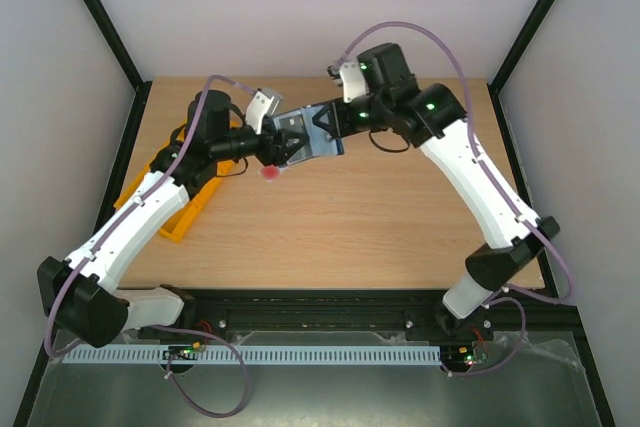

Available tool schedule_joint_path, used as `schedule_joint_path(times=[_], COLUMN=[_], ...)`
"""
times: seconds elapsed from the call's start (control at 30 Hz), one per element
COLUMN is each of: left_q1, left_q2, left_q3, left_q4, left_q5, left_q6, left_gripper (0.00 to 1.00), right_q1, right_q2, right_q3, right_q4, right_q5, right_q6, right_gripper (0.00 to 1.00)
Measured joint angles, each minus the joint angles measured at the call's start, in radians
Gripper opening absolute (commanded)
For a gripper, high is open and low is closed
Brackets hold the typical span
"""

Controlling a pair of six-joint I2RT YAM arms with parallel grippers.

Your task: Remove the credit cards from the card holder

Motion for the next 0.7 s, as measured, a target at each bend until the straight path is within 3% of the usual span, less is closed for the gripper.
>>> schedule_joint_path(times=[0.3, 0.6, 0.7], left_q1=[0.029, 0.030, 0.033], left_q2=[-0.040, -0.043, -0.043], left_q3=[-0.012, 0.009, 0.024], left_q4=[0.001, -0.027, -0.060], left_q5=[0.187, 0.326, 0.362], left_q6=[0.014, 0.050, 0.080], left_gripper=[0.68, 0.67, 0.61], right_q1=[-0.062, -0.109, -0.116], right_q2=[-0.236, -0.266, -0.267], right_q3=[-0.173, -0.238, -0.249], right_q4=[0.126, 0.204, 0.224], right_q5=[-0.241, -0.405, -0.442], right_q6=[-0.104, -0.158, -0.164], right_gripper=[0.02, 0.02, 0.02])
